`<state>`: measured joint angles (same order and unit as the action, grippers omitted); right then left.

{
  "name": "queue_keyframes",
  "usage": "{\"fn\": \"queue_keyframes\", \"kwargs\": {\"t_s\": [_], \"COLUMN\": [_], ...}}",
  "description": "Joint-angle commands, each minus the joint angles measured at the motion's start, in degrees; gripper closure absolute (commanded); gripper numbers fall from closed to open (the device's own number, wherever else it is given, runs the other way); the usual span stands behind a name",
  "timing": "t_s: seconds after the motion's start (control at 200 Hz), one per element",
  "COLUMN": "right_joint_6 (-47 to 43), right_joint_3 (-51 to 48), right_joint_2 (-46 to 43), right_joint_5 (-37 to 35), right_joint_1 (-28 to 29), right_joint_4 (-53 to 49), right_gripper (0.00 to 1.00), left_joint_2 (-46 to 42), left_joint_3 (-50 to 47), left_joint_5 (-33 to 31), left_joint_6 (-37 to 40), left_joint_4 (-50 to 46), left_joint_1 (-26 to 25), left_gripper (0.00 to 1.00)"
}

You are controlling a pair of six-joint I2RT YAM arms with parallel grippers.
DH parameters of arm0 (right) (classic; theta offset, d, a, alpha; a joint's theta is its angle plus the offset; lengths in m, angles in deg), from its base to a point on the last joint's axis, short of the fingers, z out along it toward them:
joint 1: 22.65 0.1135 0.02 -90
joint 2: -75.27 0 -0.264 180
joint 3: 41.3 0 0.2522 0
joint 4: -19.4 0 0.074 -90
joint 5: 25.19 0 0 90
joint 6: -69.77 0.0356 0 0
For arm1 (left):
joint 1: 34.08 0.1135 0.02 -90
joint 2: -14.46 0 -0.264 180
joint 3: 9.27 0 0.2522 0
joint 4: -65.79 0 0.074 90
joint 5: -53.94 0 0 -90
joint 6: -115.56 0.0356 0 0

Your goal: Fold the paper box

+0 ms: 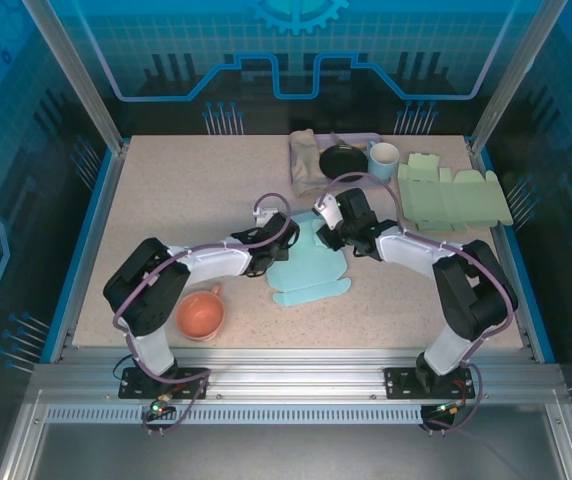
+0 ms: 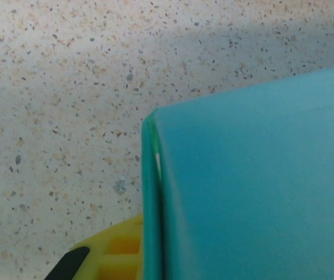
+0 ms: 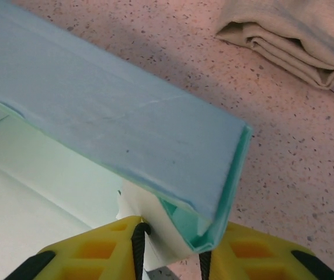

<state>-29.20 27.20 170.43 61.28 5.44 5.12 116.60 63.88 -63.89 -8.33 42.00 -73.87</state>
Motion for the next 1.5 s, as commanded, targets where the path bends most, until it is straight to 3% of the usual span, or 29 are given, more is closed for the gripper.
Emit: {"fn": "queue_keyframes", "kwargs": {"t_s": [0.0, 0.17, 0.405, 0.57, 0.93, 1.03, 1.155, 1.2, 1.496], "right_joint_6": [2.0, 4.0, 13.6, 26.6, 31.2, 30.5, 22.5, 21.7, 19.6], "right_joint_3": [-0.8, 0.5, 5.6, 11.6, 14.9, 14.7, 9.6, 8.8, 6.7], "right_joint_2": [-2.2, -1.2, 1.7, 5.4, 5.9, 5.0, 2.2, 2.2, 5.6], "right_joint_5": [-2.4, -9.1, -27.4, -45.5, -56.2, -50.5, -25.1, -19.8, -12.5], "right_joint_1": [1.1, 2.1, 4.5, 4.3, 4.4, 3.4, 2.9, 2.9, 3.1], "right_joint_4": [7.2, 5.2, -5.7, -22.1, -29.2, -27.0, -13.2, -11.4, -8.6], "right_gripper": [0.7, 0.72, 0.75, 0.79, 0.76, 0.73, 0.58, 0.57, 0.57], "left_joint_2": [-1.0, -0.7, -0.1, -0.2, -2.4, -2.1, -1.6, -1.4, -2.4], "left_joint_3": [1.4, 2.9, 5.4, 6.6, 6.4, 6.8, 7.1, 7.4, 7.5], "left_joint_5": [8.7, 8.8, 7.2, 3.4, -0.9, -0.4, 1.3, 1.6, 5.4], "left_joint_6": [-0.1, -1.3, -6.2, -11.1, -14.7, -14.6, -14.4, -14.7, -15.1], "left_joint_4": [-8.8, -12.1, -17.7, -21.9, -25.7, -25.7, -24.8, -24.7, -23.7], "left_joint_1": [-0.9, -0.6, 0.5, 0.9, 0.9, 0.9, 0.9, 1.0, 1.6], "left_gripper": [0.97, 0.97, 0.96, 0.99, 1.0, 1.0, 1.0, 1.0, 1.0]}}
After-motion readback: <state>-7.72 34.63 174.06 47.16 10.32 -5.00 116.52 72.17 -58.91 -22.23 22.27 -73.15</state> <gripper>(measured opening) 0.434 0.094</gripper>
